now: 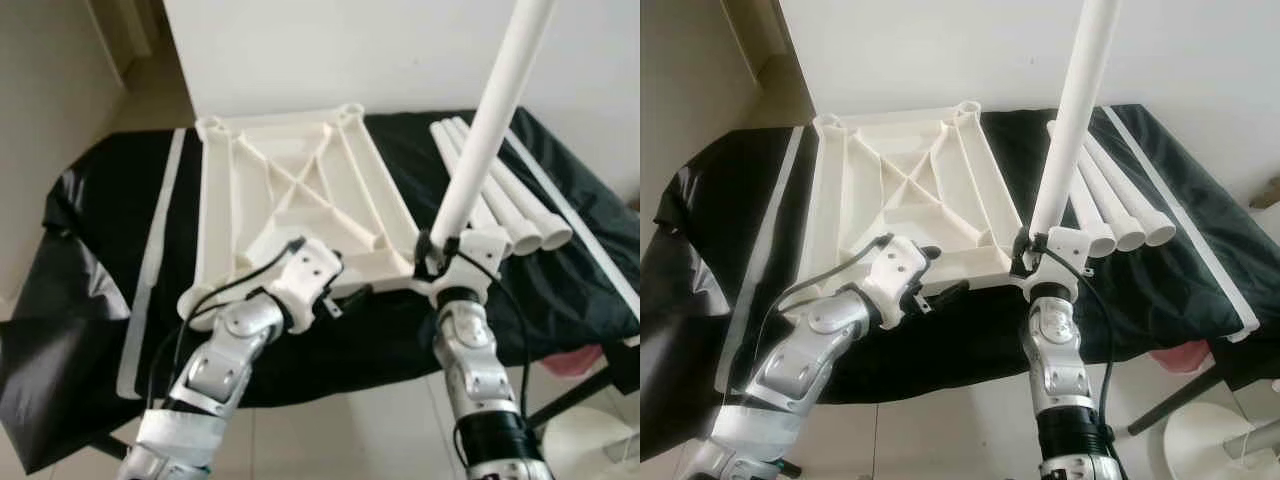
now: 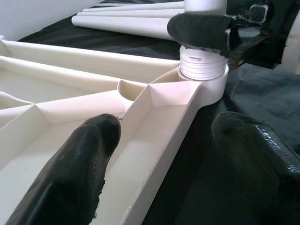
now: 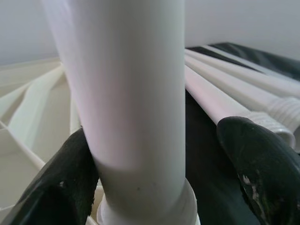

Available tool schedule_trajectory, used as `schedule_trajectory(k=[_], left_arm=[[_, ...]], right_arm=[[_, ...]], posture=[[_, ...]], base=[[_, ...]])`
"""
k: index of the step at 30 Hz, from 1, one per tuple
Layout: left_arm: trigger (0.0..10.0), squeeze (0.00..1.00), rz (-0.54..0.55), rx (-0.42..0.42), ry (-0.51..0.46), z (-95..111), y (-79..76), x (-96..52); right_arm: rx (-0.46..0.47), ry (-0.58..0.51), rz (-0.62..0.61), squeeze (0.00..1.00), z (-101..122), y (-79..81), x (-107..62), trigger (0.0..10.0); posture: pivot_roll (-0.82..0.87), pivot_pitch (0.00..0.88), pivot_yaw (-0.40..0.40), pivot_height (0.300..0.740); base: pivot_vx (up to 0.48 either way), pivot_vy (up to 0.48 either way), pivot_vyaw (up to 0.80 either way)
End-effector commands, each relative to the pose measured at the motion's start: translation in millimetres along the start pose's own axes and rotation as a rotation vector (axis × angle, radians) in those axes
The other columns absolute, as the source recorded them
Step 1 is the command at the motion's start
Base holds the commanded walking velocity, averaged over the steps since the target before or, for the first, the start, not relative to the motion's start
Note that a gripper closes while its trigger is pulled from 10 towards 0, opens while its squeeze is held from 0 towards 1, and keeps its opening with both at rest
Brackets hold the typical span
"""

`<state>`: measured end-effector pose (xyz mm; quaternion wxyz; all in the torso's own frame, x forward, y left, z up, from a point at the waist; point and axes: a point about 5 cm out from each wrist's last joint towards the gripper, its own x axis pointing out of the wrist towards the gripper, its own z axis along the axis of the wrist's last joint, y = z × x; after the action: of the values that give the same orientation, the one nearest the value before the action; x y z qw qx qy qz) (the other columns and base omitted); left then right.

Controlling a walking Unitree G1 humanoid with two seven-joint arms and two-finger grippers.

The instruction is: Building children table

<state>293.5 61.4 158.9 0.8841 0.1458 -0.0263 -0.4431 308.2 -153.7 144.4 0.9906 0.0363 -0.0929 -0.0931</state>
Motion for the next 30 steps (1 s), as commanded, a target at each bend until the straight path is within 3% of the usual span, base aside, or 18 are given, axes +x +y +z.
schedule_trajectory(k=[1, 3, 4, 5, 7, 8, 12, 14, 16, 20, 22, 25, 27, 28, 30], left_arm=[[10.0, 0.00, 0.056, 0.021, 0.013, -2.1, 12.3, -3.1], [10.0, 0.00, 0.064, 0.025, 0.014, -2.2, 15.0, -3.9], [10.0, 0.00, 0.078, 0.035, 0.020, -2.4, 20.7, -5.6], [10.0, 0.00, 0.089, 0.039, 0.026, -2.8, 25.2, -7.0], [10.0, 0.00, 0.089, 0.039, 0.026, -2.8, 25.2, -7.0], [10.0, 0.00, 0.136, 0.029, 0.044, -3.7, 39.4, -9.8], [10.0, 0.00, 0.194, 0.016, 0.071, -5.2, 55.1, -12.2], [10.0, 0.00, 0.299, 0.045, 0.147, -11.5, 77.8, -16.1], [10.0, 0.00, 0.299, 0.045, 0.147, -11.5, 77.8, -16.1], [10.0, 0.00, 0.404, 0.078, 0.235, -20.1, 102.1, -26.3], [10.0, 0.00, 0.404, 0.078, 0.235, -20.1, 102.1, -26.3], [10.0, 0.00, 0.436, 0.154, 0.299, -23.6, 117.7, -38.2], [10.0, 0.00, 0.436, 0.154, 0.299, -23.6, 117.7, -38.2], [10.0, 0.00, 0.427, 0.182, 0.337, -26.9, 125.3, -47.0], [10.0, 0.00, 0.418, 0.181, 0.348, -28.4, 127.0, -49.7]], right_arm=[[-0.016, -0.020, 0.022, 1.00, 1.4, -4.7, -4.7, 10.0], [-0.024, -0.019, 0.029, 1.00, 1.1, -6.0, -6.4, 10.0], [-0.005, 0.011, 0.048, 0.95, -2.3, -5.9, -8.5, 10.0], [0.016, 0.047, 0.063, 0.13, -6.3, -5.3, -10.3, 10.0], [0.016, 0.047, 0.063, 0.13, -6.3, -5.3, -10.3, 10.0], [0.041, 0.084, 0.086, 0.00, -11.8, -4.6, -15.7, 10.0], [0.050, 0.099, 0.136, 0.00, -14.6, -1.2, -22.0, 10.0], [0.065, 0.113, 0.199, 0.00, -17.1, 1.5, -32.1, 10.0], [0.065, 0.113, 0.199, 0.00, -17.1, 1.5, -32.1, 10.0], [0.044, 0.122, 0.246, 0.00, -20.3, -2.0, -44.1, 10.0], [0.044, 0.122, 0.246, 0.00, -20.3, -2.0, -44.1, 10.0], [0.025, 0.142, 0.271, 0.00, -23.6, -5.0, -49.2, 10.0], [0.025, 0.142, 0.271, 0.00, -23.6, -5.0, -49.2, 10.0], [0.012, 0.152, 0.279, 0.00, -26.5, -7.0, -49.4, 10.0], [0.010, 0.156, 0.280, 0.00, -27.3, -7.5, -49.0, 10.0]], posture=[[-0.04, 0.034, 0.001, 0.740], [-0.04, 0.034, 0.001, 0.740], [-0.04, 0.035, 0.002, 0.740], [-0.05, 0.036, 0.003, 0.740], [-0.05, 0.036, 0.003, 0.740], [-0.05, 0.037, 0.009, 0.740], [-0.05, 0.038, 0.012, 0.740], [-0.05, 0.039, 0.018, 0.740], [-0.05, 0.039, 0.018, 0.740], [-0.06, 0.043, 0.025, 0.740], [-0.06, 0.043, 0.025, 0.740], [-0.06, 0.045, 0.025, 0.740], [-0.06, 0.045, 0.025, 0.740], [-0.06, 0.045, 0.028, 0.740], [-0.06, 0.045, 0.029, 0.740]], base=[[0.000, 0.000, 0.00], [0.000, 0.000, 0.00], [0.000, 0.000, 0.00], [0.000, 0.000, 0.00], [0.000, 0.000, 0.00], [0.000, 0.000, 0.00], [0.000, 0.000, 0.00], [0.000, 0.000, 0.00], [0.000, 0.000, 0.00], [0.000, 0.000, 0.00], [0.000, 0.000, 0.00], [0.000, 0.000, 0.00], [0.000, 0.000, 0.00], [0.000, 0.000, 0.00], [0.000, 0.000, 0.00]])
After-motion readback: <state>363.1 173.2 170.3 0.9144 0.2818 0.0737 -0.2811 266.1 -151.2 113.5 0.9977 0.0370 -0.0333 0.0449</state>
